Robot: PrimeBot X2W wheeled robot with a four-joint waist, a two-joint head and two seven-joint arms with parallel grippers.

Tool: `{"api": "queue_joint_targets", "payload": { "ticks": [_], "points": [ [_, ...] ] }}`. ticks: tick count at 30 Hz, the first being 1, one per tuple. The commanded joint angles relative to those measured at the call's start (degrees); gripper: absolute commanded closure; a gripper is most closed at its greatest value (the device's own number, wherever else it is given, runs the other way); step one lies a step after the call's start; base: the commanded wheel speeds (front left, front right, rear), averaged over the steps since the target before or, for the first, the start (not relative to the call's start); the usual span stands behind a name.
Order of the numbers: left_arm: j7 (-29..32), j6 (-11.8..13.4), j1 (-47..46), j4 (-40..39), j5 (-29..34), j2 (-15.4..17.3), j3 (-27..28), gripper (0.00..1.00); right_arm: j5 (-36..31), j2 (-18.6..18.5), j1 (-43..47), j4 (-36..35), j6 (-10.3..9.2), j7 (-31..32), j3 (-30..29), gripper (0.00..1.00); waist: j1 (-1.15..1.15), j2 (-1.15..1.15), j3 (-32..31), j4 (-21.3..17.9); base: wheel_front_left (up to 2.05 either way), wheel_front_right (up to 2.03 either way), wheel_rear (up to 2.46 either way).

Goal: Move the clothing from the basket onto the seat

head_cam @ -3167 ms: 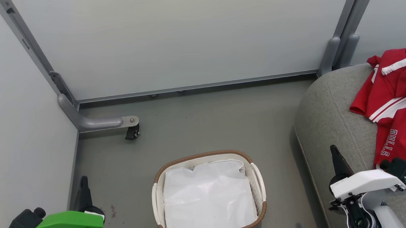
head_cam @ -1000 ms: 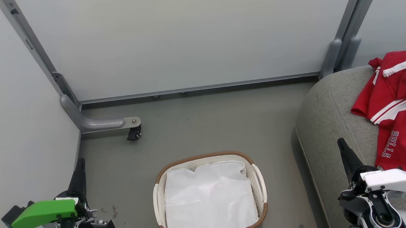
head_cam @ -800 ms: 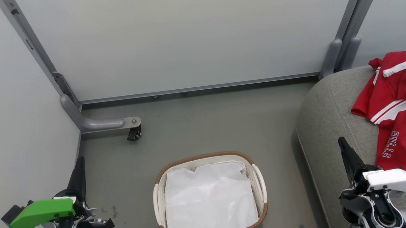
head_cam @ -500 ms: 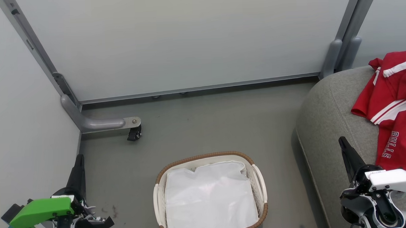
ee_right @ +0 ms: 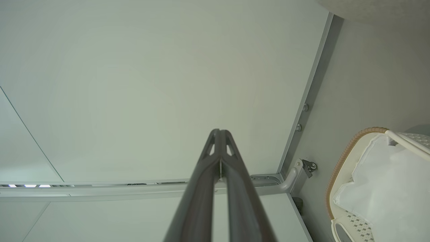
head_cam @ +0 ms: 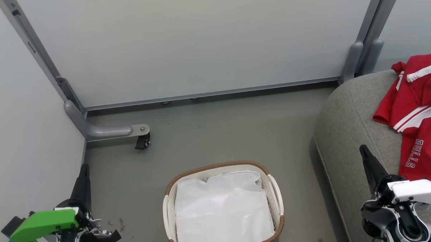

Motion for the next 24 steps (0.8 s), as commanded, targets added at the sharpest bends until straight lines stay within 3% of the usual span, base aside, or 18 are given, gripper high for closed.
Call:
{"api": "queue_joint_targets", "payload": {
  "ticks": [1, 24],
  "points": [
    [0.21, -0.20, -0.62, -0.07, -0.17, 0.38, 0.14, 1.00, 0.17, -0.34, 0.63, -0.16, 0.00, 0.17, -0.13, 1.00, 0.00, 0.00, 0.00, 0.00, 0.00, 0.00, 0.00],
    [0.20, -0.20, -0.62, -0.07, -0.18, 0.38, 0.13, 1.00, 0.18, -0.34, 0.63, -0.16, 0.00, 0.16, -0.13, 1.00, 0.00, 0.00, 0.00, 0.00, 0.00, 0.00, 0.00]
  ]
}}
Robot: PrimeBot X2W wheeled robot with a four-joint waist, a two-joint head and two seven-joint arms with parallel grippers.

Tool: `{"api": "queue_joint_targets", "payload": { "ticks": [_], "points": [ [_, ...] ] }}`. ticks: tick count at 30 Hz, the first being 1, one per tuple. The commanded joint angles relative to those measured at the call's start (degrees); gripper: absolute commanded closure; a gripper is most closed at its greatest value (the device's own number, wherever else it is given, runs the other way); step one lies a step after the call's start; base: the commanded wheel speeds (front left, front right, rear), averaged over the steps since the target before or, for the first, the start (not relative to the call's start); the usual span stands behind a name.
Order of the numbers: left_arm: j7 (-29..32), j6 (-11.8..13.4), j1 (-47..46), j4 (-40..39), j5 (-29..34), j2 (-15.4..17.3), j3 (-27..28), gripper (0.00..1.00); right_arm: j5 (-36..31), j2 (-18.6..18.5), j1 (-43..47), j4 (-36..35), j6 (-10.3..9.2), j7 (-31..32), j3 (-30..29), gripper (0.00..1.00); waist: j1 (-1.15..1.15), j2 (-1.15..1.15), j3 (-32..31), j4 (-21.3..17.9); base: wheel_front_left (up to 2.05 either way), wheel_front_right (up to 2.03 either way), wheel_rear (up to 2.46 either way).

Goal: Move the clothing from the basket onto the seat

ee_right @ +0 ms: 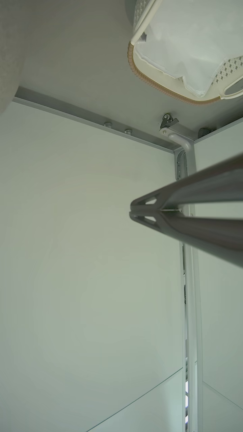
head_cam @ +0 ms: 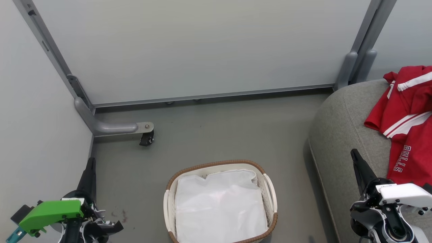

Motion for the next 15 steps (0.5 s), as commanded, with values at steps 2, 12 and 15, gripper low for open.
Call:
{"api": "queue_joint_targets", "payload": {
  "ticks": [2, 12, 15],
  "points": [
    [0.20, -0.20, -0.62, -0.07, -0.18, 0.38, 0.13, 1.00, 0.18, -0.34, 0.62, -0.16, 0.00, 0.16, -0.13, 1.00, 0.00, 0.00, 0.00, 0.00, 0.00, 0.00, 0.00],
    [0.19, -0.20, -0.62, -0.07, -0.19, 0.38, 0.13, 1.00, 0.18, -0.34, 0.62, -0.16, 0.00, 0.16, -0.12, 1.00, 0.00, 0.00, 0.00, 0.00, 0.00, 0.00, 0.00],
    [0.19, -0.20, -0.62, -0.07, -0.19, 0.38, 0.13, 1.00, 0.18, -0.34, 0.62, -0.16, 0.00, 0.16, -0.12, 1.00, 0.00, 0.00, 0.00, 0.00, 0.00, 0.00, 0.00]
  ]
}}
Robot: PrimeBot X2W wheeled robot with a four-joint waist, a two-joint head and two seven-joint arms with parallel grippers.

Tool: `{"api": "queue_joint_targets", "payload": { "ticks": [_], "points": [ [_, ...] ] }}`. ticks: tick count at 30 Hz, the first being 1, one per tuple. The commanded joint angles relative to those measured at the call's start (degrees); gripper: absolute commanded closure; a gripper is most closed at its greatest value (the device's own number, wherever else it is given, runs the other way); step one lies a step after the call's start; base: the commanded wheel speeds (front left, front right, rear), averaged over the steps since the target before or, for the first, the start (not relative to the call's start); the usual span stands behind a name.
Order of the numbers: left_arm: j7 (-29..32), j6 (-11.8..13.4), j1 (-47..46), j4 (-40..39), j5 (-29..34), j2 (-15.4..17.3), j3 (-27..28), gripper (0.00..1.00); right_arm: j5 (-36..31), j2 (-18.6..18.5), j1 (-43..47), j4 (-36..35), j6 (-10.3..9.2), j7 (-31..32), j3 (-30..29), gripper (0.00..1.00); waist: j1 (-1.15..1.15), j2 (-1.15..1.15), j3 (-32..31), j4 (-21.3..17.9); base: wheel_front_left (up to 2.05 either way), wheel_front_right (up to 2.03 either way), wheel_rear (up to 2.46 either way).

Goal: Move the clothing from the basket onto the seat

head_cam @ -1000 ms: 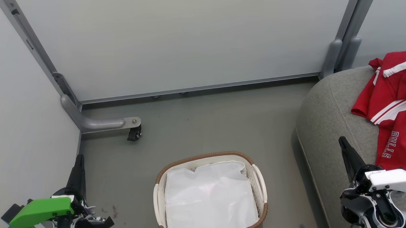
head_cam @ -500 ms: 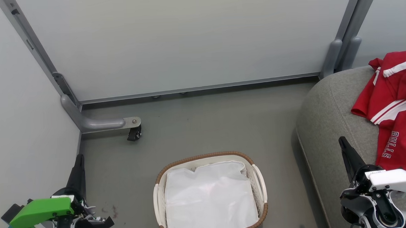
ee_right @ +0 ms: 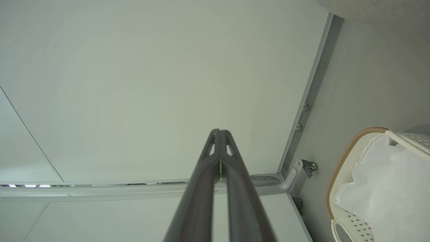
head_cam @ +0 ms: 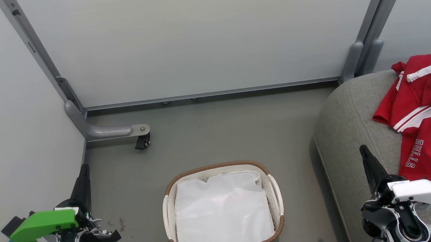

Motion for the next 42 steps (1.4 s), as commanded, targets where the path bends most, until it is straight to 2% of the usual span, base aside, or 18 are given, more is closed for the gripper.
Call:
{"api": "queue_joint_targets", "payload": {
  "ticks": [1, 42],
  "points": [
    [0.19, -0.20, -0.62, -0.07, -0.19, 0.38, 0.13, 1.00, 0.18, -0.34, 0.62, -0.16, 0.00, 0.16, -0.12, 1.00, 0.00, 0.00, 0.00, 0.00, 0.00, 0.00, 0.00],
    [0.18, -0.21, -0.62, -0.07, -0.20, 0.38, 0.12, 1.00, 0.18, -0.34, 0.62, -0.16, 0.00, 0.15, -0.11, 1.00, 0.00, 0.00, 0.00, 0.00, 0.00, 0.00, 0.00]
  ]
}}
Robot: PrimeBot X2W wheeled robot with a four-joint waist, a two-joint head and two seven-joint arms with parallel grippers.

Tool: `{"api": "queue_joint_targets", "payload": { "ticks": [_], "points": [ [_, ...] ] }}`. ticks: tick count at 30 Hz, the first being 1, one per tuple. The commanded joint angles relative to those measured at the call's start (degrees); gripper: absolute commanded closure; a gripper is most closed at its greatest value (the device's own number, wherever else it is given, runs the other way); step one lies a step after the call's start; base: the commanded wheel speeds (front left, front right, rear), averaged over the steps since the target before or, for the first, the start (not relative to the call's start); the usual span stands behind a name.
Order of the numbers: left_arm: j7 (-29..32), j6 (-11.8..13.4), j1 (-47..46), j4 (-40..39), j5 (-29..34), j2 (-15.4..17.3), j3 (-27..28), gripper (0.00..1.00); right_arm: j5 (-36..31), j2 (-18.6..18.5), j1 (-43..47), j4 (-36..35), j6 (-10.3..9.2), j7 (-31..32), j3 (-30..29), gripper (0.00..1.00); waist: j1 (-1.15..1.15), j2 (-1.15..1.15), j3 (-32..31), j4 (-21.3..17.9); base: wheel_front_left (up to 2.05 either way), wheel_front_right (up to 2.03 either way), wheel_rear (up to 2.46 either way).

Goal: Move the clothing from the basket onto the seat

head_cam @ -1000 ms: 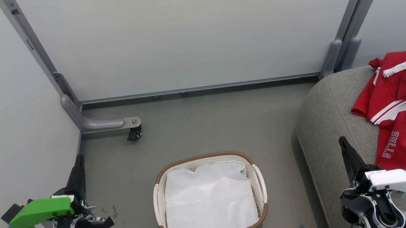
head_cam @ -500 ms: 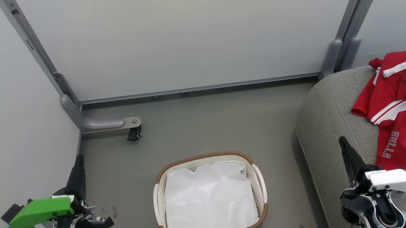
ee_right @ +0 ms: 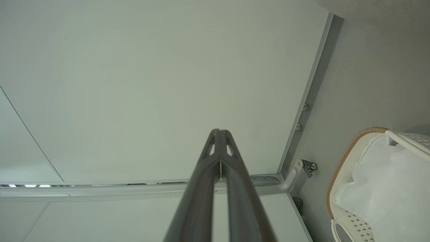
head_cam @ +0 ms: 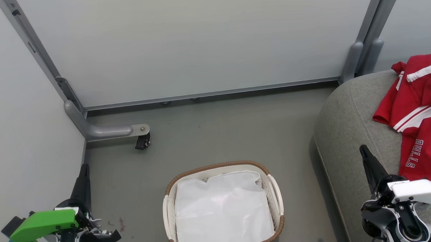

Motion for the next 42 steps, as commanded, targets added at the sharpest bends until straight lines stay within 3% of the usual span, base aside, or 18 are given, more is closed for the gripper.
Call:
{"api": "queue_joint_targets", "payload": {
  "ticks": [1, 42],
  "points": [
    [0.18, -0.21, -0.61, -0.07, -0.20, 0.38, 0.12, 1.00, 0.18, -0.34, 0.62, -0.16, 0.00, 0.15, -0.11, 1.00, 0.00, 0.00, 0.00, 0.00, 0.00, 0.00, 0.00],
    [0.18, -0.21, -0.61, -0.07, -0.19, 0.38, 0.11, 1.00, 0.19, -0.34, 0.62, -0.15, 0.00, 0.15, -0.11, 1.00, 0.00, 0.00, 0.00, 0.00, 0.00, 0.00, 0.00]
  ]
}}
